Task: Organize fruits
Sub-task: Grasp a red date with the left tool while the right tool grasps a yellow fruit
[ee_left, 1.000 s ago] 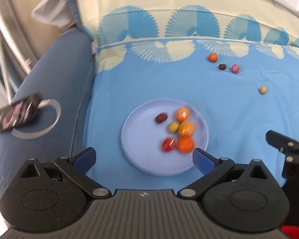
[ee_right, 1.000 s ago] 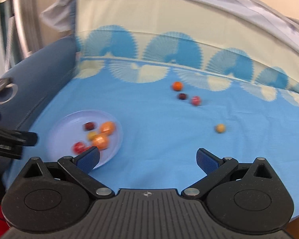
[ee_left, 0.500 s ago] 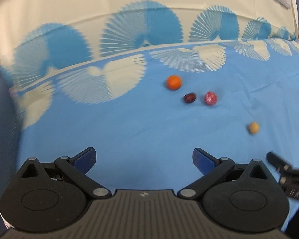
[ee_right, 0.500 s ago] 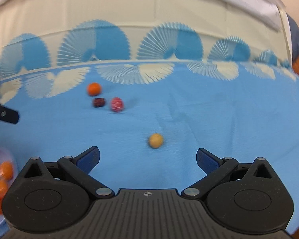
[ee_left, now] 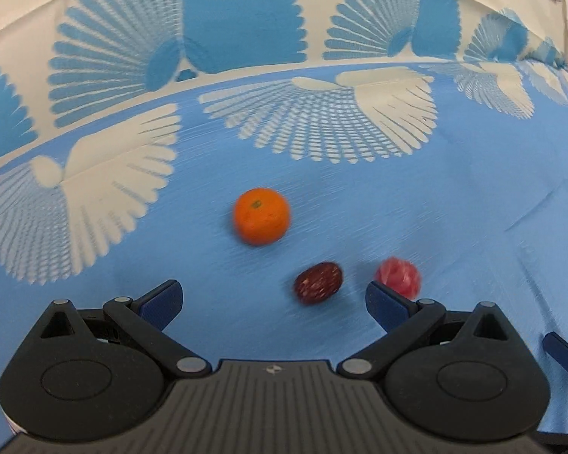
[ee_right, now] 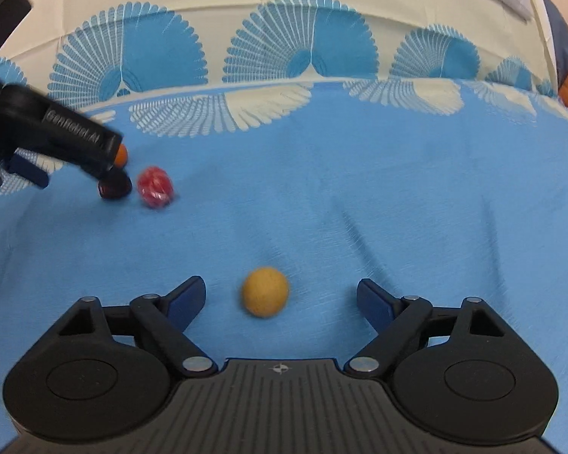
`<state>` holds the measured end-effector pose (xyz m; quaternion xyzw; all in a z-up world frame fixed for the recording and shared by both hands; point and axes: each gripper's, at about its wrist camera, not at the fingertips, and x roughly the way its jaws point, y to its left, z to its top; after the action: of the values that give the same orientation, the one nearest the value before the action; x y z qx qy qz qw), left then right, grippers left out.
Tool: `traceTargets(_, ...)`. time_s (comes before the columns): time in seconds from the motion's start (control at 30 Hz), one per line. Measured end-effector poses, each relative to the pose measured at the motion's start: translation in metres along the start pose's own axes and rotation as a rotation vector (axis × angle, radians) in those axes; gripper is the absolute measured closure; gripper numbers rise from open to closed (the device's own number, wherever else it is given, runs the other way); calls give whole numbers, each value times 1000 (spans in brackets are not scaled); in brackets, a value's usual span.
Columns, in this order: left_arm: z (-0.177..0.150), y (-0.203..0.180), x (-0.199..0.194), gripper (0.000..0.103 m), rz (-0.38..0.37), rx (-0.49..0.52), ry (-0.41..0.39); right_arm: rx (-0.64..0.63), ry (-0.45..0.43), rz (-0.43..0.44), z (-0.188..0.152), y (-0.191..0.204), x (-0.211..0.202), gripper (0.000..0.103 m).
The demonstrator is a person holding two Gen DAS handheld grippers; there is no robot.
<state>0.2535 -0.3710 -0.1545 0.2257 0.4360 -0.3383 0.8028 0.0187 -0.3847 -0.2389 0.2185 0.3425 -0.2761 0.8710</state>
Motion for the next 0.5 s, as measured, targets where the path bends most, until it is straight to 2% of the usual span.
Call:
traceTargets(0.07,2,-5,7,0,0,31,3,-13,-11,-4,-2,2,0,14)
traceTargets(0.13,2,-7,12,7,0,46,11,-10,-20,-9,-3,3,-1,19)
traceTargets(0.17,2,-6,15,22,-12,39,28,-8,-25,-18,-4,2,-1,23)
traceTargets(0.2,3,-4,13,34,-32,17,28,-10,-37,-22,-3,2,-3,42)
traceTargets(0.23,2,-3,9,51,-31,4,10,-15,-46,-6,-3,2,-4,65)
traceTargets(0.27,3,-3,6,79,-37,15,10,-22,-53,-7,-3,2,-5,73)
traceTargets(0.3,3,-3,4,80,-44,19,17,-31,-57,-17,-3,3,-6,76)
traceTargets(0.5,-14,8,-34,80,-41,-17,15,-50,-77,-27,-2,4,-13,77)
